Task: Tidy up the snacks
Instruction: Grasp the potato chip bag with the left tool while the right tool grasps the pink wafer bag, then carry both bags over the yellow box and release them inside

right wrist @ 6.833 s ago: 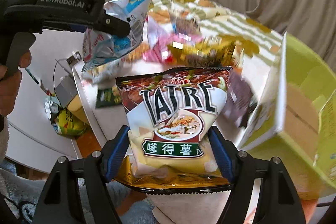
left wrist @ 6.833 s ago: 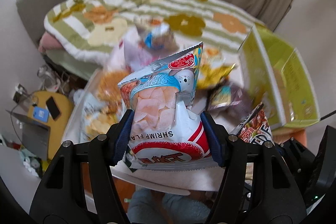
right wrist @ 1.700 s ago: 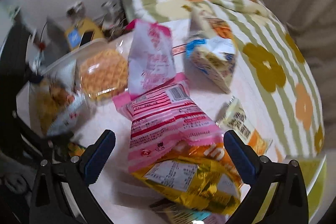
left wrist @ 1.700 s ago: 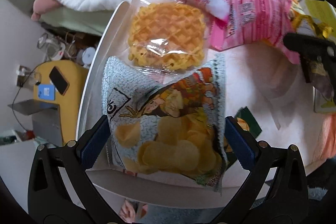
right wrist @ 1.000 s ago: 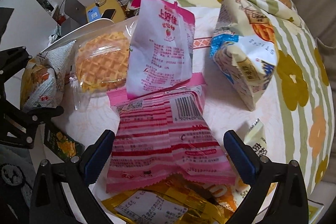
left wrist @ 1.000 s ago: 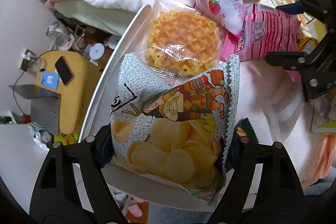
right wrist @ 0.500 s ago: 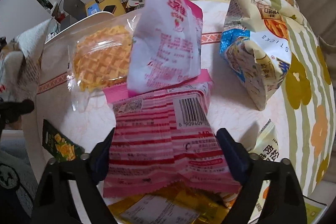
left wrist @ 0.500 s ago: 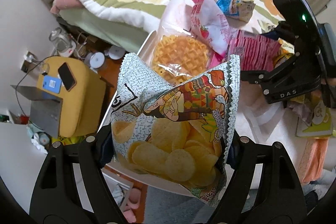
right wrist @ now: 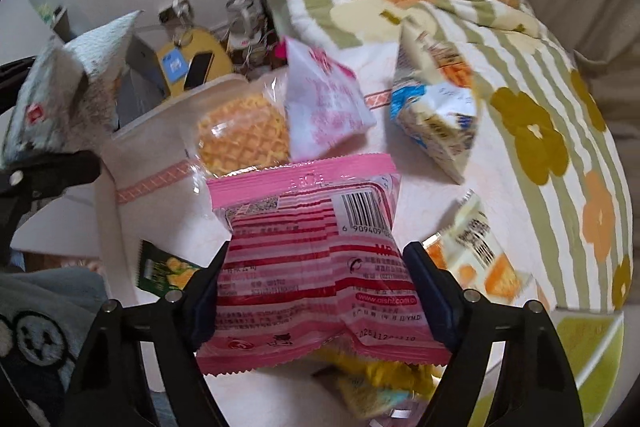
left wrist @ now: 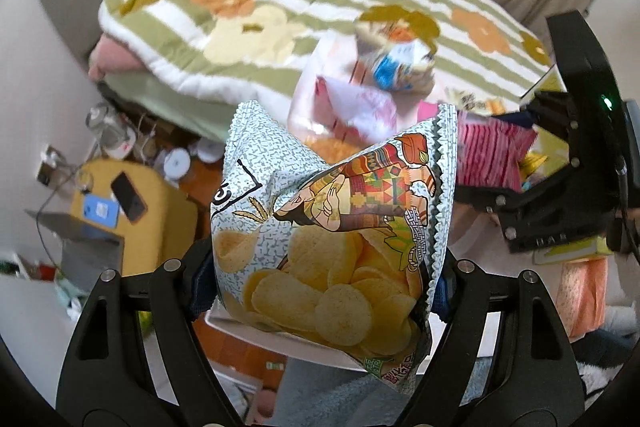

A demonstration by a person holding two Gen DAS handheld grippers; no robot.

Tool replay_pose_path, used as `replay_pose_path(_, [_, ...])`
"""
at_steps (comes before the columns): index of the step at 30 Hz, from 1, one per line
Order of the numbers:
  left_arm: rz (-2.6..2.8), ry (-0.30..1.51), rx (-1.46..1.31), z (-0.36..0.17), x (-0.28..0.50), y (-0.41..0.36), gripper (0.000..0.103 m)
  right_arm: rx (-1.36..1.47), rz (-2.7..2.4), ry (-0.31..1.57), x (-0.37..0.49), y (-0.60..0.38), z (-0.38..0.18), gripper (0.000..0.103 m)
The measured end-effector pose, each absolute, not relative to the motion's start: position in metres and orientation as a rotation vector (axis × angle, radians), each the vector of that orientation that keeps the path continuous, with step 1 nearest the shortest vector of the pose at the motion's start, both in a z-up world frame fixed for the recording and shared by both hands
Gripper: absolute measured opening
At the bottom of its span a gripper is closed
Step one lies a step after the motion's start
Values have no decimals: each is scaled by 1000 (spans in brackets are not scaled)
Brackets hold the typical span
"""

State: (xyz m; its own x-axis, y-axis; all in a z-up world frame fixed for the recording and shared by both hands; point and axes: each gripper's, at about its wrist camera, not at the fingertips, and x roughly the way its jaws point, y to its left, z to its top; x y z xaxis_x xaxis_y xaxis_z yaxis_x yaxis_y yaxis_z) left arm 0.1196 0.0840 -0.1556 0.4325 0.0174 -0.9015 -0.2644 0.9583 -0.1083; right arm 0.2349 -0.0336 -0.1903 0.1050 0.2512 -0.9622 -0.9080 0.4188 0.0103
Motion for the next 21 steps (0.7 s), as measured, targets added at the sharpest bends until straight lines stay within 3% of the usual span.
replay_pose_path(14, [-32,961,-86,-80,185,63,78,-229,773,1075,244,-114,-84,78])
replay_pose_path(21, [-125,918,-49,-57,224,14,78,-139,622,1001,255,-185,-52,78])
